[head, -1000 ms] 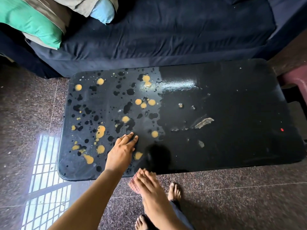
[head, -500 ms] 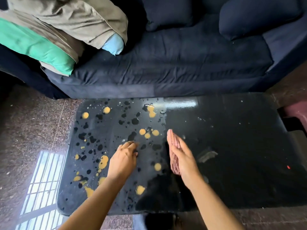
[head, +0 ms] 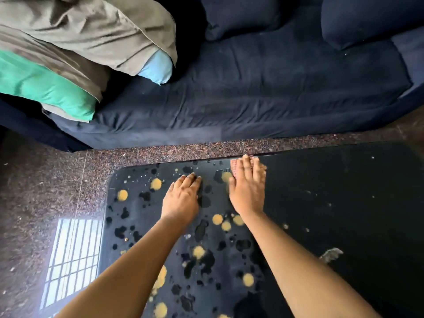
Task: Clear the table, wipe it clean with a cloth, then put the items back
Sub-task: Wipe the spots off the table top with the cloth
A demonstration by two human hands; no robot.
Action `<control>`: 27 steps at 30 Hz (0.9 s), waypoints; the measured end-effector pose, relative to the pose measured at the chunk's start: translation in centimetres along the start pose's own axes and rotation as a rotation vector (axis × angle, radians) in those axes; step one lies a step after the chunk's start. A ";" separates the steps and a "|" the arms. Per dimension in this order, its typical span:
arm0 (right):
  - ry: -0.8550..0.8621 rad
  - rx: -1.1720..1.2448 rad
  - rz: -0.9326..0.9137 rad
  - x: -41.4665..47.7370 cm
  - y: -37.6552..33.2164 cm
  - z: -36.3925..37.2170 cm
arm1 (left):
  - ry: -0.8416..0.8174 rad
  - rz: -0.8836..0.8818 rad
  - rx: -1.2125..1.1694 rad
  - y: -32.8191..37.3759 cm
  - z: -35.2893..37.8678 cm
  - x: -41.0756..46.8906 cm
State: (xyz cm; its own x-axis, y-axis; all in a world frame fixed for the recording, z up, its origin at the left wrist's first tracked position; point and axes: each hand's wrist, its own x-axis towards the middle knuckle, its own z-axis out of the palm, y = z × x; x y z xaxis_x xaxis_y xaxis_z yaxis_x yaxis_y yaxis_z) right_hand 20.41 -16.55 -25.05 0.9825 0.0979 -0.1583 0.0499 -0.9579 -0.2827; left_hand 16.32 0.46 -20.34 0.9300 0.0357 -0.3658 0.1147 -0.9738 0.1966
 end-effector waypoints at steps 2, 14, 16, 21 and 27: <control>-0.065 -0.084 -0.161 0.0 -0.9 0.6 | 0.027 -0.001 -0.010 -0.8 -0.2 0.7; -0.073 -0.118 -0.227 0.0 -2.1 1.5 | -0.023 -0.024 -0.047 -4.4 1.3 -2.5; -0.099 -0.153 -0.302 0.4 -0.4 1.1 | -0.014 -0.028 -0.070 -4.4 1.4 -2.5; 0.068 -0.083 0.183 1.1 1.1 0.4 | -0.045 -0.011 -0.115 -4.6 1.4 -2.0; -0.075 -0.142 -0.245 1.1 -2.5 1.0 | -0.040 -0.016 -0.134 -4.6 0.8 -2.1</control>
State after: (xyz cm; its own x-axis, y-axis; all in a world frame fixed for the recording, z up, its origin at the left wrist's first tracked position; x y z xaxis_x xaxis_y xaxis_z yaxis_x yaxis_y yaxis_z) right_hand 21.17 -13.73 -25.44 0.9225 0.3452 -0.1727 0.3136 -0.9311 -0.1863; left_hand 13.61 4.66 -21.19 0.9131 0.0397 -0.4058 0.1779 -0.9343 0.3089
